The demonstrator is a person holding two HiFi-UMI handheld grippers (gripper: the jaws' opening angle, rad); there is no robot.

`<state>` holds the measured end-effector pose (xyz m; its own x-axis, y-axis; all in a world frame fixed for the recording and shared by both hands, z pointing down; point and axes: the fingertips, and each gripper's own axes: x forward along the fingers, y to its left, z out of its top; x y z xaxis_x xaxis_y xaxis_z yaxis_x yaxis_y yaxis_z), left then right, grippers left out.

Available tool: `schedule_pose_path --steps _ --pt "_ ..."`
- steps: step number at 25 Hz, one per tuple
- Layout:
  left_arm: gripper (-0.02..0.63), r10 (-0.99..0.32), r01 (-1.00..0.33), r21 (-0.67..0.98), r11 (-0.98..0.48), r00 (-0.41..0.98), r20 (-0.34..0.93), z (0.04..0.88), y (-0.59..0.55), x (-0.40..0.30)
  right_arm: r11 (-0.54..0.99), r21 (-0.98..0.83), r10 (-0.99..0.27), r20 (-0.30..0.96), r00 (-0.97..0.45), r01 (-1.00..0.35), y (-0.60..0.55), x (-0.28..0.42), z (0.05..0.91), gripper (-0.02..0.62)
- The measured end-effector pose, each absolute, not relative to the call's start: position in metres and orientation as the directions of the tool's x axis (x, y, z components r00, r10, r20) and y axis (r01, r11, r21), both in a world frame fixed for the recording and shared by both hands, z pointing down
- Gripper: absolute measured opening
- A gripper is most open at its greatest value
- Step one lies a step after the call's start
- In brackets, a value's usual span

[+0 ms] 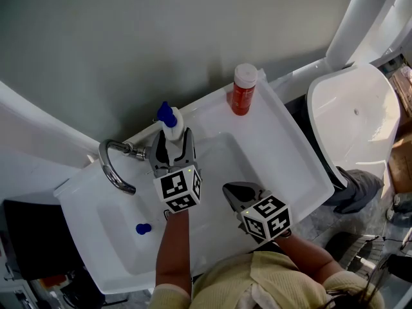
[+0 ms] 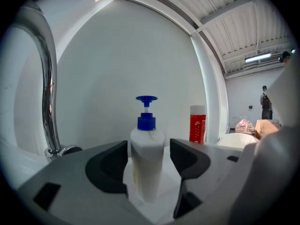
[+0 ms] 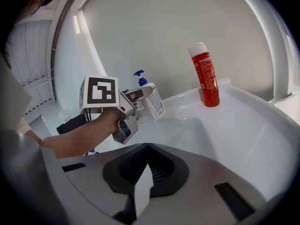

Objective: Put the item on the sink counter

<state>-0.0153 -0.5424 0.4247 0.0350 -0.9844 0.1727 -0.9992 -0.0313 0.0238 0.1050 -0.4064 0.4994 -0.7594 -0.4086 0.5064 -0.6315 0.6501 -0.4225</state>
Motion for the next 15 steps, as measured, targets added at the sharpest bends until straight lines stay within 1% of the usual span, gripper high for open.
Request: schedule_pose_path --steps 15 --pt "0.301 -0.983 -0.996 0.066 -0.061 0.071 0.168 0.426 -0.501 -0.01 0.644 -0.408 -0.436 0.499 -0.749 -0.647 -0.39 0.1 0.487 0.021"
